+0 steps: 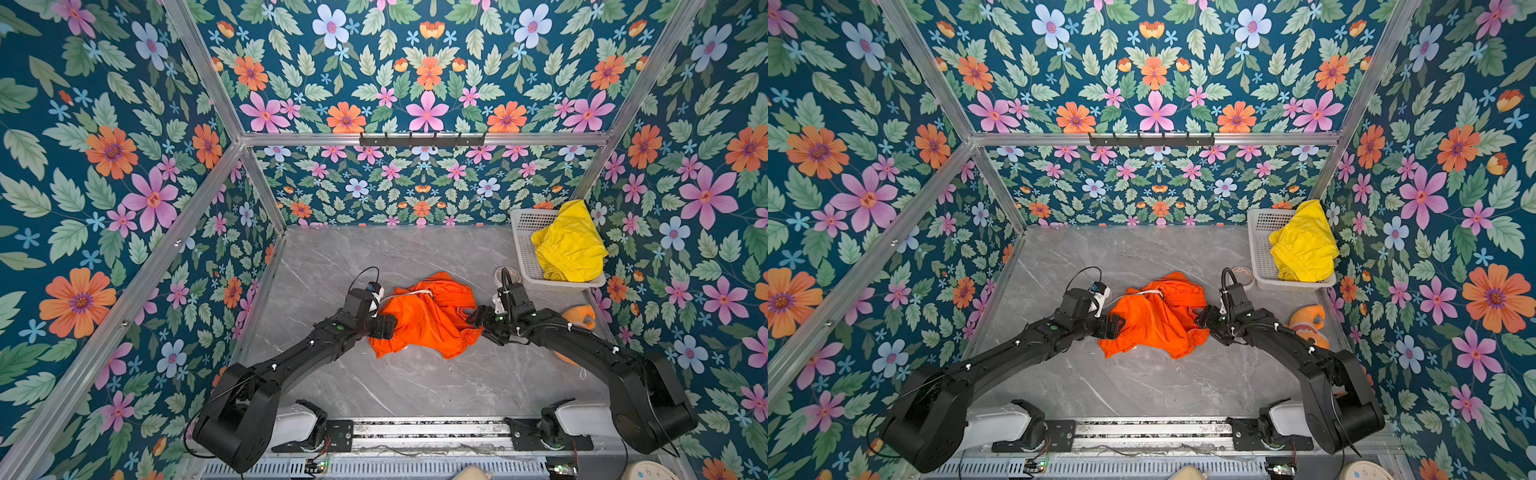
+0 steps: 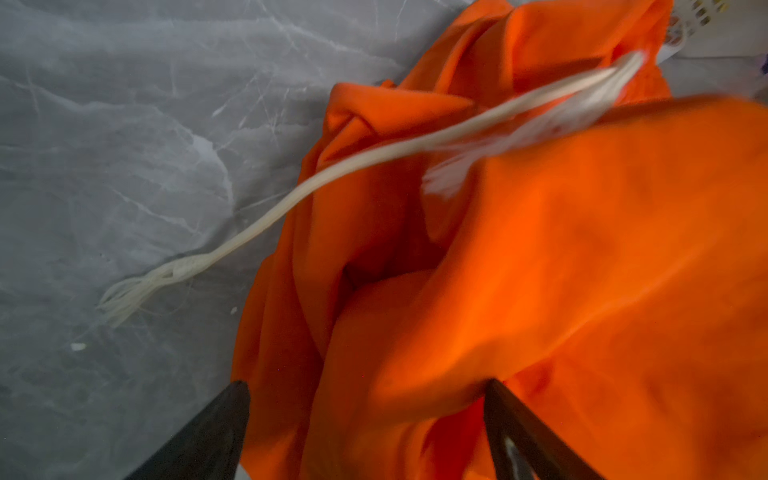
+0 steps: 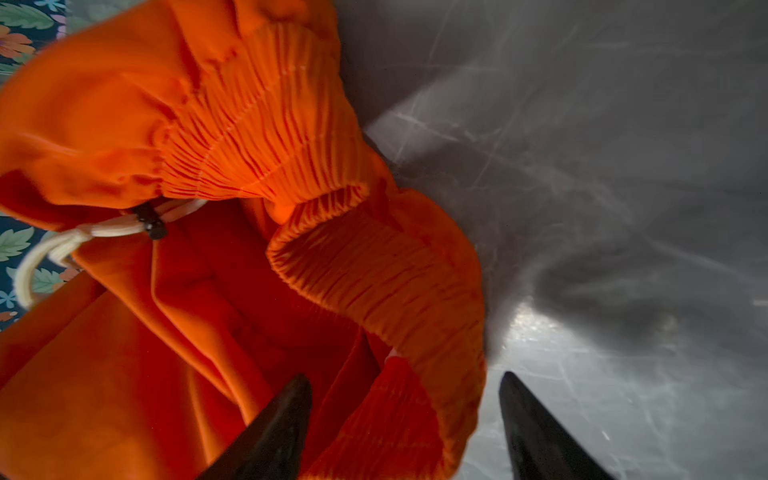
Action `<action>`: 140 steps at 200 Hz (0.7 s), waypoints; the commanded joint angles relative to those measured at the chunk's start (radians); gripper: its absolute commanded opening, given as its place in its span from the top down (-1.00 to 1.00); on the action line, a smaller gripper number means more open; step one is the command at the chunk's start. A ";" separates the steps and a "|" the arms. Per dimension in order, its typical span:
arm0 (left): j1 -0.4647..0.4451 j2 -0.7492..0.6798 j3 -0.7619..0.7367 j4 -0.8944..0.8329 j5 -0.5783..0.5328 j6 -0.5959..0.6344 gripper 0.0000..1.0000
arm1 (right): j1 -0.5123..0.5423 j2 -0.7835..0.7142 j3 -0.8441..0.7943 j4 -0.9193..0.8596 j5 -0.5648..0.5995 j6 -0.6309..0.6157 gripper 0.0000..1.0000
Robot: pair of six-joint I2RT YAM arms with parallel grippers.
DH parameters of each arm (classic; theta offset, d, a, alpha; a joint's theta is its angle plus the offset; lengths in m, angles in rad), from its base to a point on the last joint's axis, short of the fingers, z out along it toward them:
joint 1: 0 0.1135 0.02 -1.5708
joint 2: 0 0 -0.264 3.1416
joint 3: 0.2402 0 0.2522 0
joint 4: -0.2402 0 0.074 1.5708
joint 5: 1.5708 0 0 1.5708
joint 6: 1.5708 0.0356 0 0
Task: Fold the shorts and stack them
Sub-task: 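Grasp the orange shorts waistband with both grippers at opposite sides, then lift the shorts by the waistband with both grippers and lay them flat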
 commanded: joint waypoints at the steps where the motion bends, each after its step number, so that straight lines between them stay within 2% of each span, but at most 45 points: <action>1: 0.000 0.020 -0.028 0.061 -0.004 -0.019 -0.71 | -0.001 0.040 0.002 0.043 -0.041 -0.009 -0.26; 8: 0.001 0.024 -0.042 0.087 0.002 -0.024 -0.67 | -0.001 0.053 0.008 0.045 -0.043 -0.013 -0.15; 20: 0.001 0.037 -0.056 0.113 0.008 -0.029 -0.46 | 0.000 0.059 0.014 0.051 -0.052 -0.018 0.12; 28: 0.000 0.045 -0.062 0.130 0.021 -0.029 -0.25 | 0.000 0.053 0.019 0.052 -0.052 -0.024 0.40; 34: 0.001 0.049 -0.067 0.144 0.028 -0.031 0.00 | 0.000 0.043 0.022 0.054 -0.052 -0.024 0.61; 46: 0.001 0.051 -0.079 0.170 0.045 -0.036 0.32 | 0.000 0.013 0.035 0.046 -0.050 -0.034 0.88; 55: 0.001 0.046 -0.082 0.180 0.056 -0.039 0.53 | 0.000 -0.015 0.052 0.030 -0.047 -0.040 1.00; 67: 0.001 0.025 -0.074 0.170 0.058 -0.039 0.79 | -0.003 -0.057 0.085 -0.004 -0.040 -0.059 1.00; 82: 0.003 -0.026 -0.034 0.101 -0.001 -0.028 1.00 | -0.013 -0.113 0.139 -0.059 -0.036 -0.082 1.00; 110: 0.058 -0.142 0.095 -0.093 -0.115 0.037 1.00 | -0.067 -0.186 0.299 -0.183 -0.054 -0.158 1.00; 140: 0.224 -0.232 0.252 -0.250 -0.122 0.105 1.00 | -0.110 -0.180 0.555 -0.299 -0.085 -0.260 1.00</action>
